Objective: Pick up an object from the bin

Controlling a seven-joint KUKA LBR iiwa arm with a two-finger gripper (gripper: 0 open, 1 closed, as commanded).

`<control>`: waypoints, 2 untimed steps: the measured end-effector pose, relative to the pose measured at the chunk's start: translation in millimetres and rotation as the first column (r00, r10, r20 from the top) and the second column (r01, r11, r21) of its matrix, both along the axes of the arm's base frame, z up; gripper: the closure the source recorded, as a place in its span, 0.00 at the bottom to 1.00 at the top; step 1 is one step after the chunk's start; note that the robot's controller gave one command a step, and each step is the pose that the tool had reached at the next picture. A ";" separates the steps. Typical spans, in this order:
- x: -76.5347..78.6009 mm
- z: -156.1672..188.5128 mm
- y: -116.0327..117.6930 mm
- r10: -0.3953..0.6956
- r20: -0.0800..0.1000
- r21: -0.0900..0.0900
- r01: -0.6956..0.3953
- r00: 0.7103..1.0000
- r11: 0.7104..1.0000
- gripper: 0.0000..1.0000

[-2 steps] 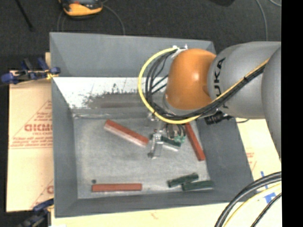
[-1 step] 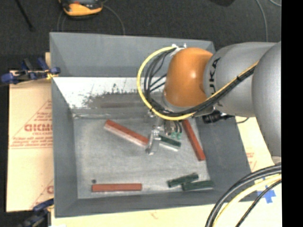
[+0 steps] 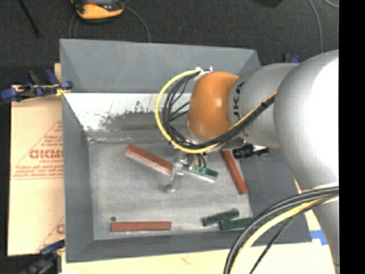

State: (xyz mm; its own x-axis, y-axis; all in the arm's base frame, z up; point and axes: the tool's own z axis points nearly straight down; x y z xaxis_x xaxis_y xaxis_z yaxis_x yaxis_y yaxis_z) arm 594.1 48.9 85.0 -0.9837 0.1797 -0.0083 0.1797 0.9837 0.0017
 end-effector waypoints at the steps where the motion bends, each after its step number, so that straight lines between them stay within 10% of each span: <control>1: 25.7 -12.9 8.8 -0.119 -0.002 0.001 0.119 0.993 0.993 1.00; 2: 25.7 -12.9 8.8 -0.119 -0.002 0.001 0.119 0.993 0.993 1.00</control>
Offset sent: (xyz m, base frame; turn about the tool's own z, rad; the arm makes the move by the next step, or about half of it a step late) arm 0.0000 0.0000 0.0000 0.0000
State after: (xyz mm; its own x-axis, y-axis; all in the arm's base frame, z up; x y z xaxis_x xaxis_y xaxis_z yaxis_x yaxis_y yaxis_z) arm 619.8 57.7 72.1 -0.9554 0.2951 -0.0065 0.2951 0.9555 0.0019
